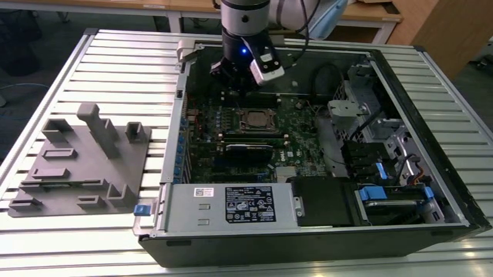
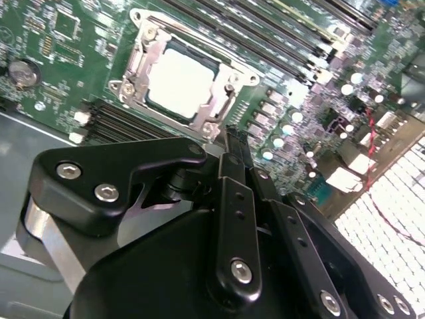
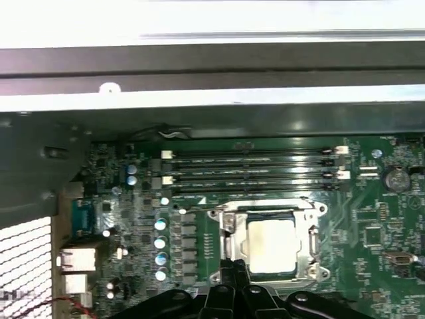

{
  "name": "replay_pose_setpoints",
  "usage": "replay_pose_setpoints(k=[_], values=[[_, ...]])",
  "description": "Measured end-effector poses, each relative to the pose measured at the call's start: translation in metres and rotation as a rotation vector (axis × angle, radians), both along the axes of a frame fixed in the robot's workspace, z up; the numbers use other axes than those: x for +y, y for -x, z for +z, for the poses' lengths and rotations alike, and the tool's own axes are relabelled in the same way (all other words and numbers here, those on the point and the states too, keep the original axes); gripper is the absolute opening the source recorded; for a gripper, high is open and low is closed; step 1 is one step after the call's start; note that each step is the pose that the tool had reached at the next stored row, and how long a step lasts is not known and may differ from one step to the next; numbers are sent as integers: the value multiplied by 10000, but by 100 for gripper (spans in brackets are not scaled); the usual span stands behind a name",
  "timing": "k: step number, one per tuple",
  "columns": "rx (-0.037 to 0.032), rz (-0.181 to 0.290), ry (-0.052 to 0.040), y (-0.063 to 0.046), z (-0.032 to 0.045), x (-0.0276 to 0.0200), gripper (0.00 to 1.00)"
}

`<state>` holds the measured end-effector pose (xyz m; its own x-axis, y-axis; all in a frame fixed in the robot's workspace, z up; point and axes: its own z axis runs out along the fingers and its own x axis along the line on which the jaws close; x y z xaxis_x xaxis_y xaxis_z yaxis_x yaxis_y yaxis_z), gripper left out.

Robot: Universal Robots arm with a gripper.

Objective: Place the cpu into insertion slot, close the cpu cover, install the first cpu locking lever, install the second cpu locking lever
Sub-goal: 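Install the first cpu locking lever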

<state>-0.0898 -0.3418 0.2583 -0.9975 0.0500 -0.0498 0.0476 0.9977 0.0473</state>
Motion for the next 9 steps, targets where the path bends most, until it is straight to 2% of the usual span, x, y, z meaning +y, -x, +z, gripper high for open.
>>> replay_pose_setpoints(k=[9], values=[[0,0,3,25,6,-1,11]])
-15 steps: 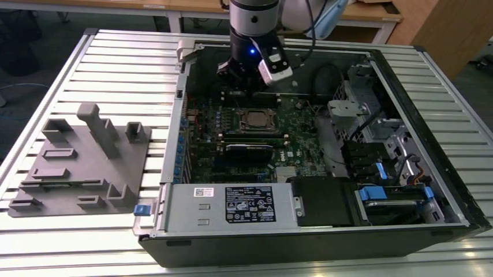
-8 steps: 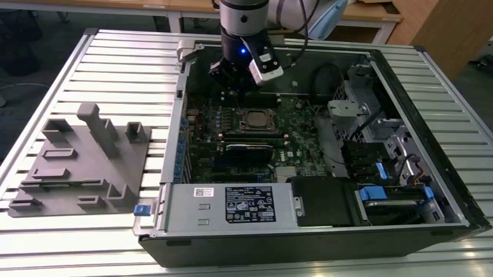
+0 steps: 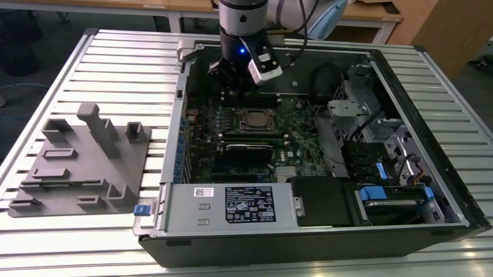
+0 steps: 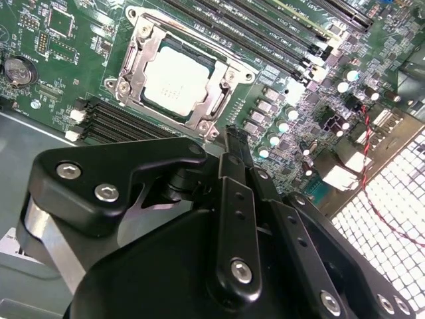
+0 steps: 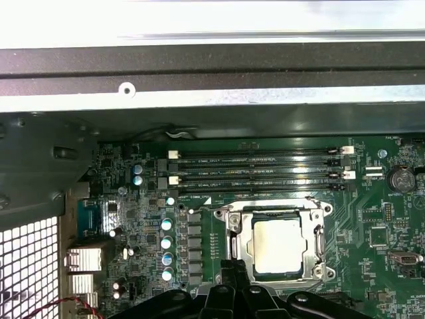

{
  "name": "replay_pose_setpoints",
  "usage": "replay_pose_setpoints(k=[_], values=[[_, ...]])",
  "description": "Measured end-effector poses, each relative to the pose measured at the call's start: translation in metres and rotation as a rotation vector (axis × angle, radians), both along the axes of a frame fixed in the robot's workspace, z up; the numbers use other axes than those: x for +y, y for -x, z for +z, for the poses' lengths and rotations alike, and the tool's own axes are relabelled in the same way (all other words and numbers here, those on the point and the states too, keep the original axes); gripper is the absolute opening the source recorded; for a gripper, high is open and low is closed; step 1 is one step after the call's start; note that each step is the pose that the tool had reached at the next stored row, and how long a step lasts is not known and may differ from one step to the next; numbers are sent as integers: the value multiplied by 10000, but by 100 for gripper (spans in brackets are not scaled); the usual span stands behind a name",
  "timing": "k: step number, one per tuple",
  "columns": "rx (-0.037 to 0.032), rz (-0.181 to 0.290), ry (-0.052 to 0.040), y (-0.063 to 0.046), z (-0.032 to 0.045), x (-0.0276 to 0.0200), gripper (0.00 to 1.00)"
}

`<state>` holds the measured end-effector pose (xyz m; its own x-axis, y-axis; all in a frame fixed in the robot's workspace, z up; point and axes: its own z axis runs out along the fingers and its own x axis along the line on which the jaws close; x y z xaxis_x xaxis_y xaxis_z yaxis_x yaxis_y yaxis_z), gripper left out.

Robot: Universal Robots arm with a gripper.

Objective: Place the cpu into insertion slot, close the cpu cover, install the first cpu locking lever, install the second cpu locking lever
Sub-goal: 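Install the first cpu locking lever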

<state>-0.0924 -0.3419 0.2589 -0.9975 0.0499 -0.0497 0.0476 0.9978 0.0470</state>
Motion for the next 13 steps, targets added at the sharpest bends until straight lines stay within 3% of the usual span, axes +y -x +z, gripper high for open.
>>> replay_pose_setpoints(k=[13], values=[[-2,-1,-2,15,26,1,11]])
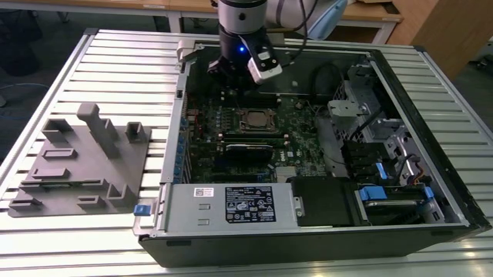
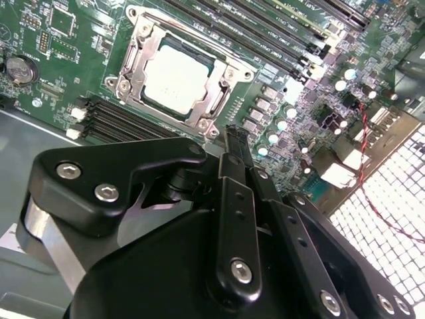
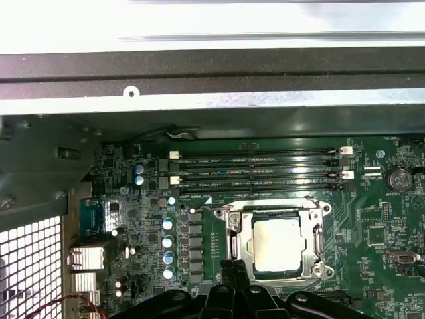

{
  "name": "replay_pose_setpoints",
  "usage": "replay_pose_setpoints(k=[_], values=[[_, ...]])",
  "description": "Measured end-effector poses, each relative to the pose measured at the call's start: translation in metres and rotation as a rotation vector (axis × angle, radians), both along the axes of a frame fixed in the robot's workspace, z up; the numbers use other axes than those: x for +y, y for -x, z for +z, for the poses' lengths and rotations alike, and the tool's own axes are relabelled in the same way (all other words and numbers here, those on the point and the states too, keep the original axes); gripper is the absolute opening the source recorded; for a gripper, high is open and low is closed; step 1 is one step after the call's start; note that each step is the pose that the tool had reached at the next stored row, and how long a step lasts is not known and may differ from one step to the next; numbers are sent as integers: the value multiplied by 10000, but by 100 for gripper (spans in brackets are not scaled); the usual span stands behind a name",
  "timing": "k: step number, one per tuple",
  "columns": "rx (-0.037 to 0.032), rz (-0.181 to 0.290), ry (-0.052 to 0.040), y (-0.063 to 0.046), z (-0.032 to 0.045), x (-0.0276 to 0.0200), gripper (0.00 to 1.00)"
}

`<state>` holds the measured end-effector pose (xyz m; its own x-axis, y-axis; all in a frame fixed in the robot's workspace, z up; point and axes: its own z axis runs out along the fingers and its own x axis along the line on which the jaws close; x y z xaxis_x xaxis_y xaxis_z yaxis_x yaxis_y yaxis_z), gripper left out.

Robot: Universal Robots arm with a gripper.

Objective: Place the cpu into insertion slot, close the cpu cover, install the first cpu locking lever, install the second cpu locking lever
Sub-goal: 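Install the first cpu locking lever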

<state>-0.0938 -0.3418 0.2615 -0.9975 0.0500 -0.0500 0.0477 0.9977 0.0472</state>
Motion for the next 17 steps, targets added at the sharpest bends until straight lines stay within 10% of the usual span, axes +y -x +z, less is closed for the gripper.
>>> replay_pose_setpoints(k=[11,14,17], values=[[-30,1,-6,147,-4,0,11],[-50,0,-291,148,-4,0,11],[-60,-2,-362,153,-4,0,11]])
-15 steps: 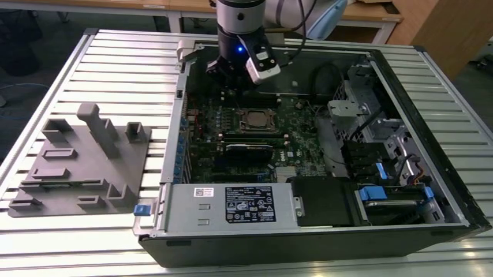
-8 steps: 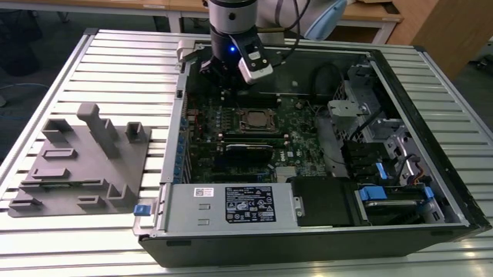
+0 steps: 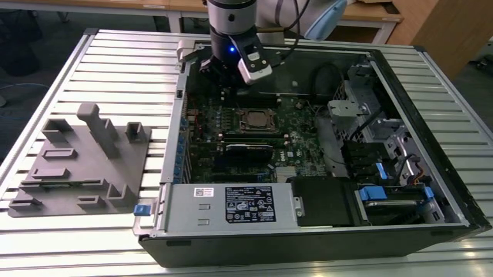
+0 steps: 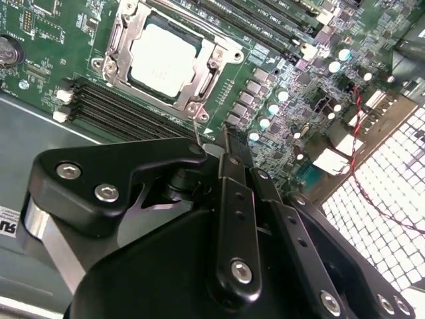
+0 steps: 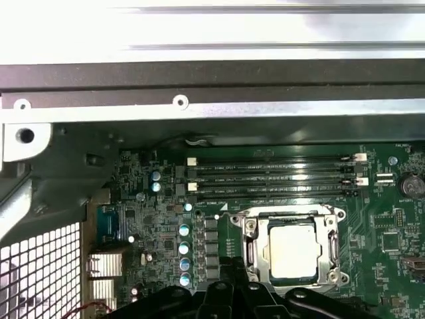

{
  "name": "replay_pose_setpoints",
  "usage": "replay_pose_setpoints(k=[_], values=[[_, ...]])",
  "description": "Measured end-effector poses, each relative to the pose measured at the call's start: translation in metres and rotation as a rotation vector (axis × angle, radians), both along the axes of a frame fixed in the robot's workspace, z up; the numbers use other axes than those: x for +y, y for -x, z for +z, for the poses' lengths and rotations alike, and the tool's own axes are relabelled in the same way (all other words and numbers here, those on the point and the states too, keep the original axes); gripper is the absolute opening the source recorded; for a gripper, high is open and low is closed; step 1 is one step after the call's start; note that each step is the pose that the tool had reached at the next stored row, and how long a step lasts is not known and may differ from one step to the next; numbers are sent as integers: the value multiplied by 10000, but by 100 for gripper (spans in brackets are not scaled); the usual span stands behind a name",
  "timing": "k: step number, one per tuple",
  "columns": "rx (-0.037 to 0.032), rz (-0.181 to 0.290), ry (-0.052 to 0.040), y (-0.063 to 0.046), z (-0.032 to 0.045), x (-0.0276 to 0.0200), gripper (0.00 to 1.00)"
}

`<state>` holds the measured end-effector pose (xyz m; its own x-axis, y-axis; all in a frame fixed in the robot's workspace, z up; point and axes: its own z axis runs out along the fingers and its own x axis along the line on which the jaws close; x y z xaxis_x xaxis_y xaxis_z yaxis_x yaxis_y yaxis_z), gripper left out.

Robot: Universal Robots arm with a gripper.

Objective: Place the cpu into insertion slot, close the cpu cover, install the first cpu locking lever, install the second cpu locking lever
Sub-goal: 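Install the first cpu locking lever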

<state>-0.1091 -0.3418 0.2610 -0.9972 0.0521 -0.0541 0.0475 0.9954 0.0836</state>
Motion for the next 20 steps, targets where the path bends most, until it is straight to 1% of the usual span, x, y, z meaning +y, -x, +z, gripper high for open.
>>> replay_pose_setpoints(k=[4,6,8,9,10,12,13,14,15,20], values=[[-48,2,-3,71,-4,0,11],[-61,1,-3,110,-7,0,11],[-67,1,-7,126,-9,0,11],[-73,4,-48,127,-8,-1,11],[-81,3,-149,128,-9,0,11],[-98,1,-399,130,-9,0,11],[-104,0,-504,132,-9,0,11],[-110,-1,-560,135,-9,0,11],[-113,-2,-577,139,-9,0,11],[-128,0,-598,188,-18,0,11]])
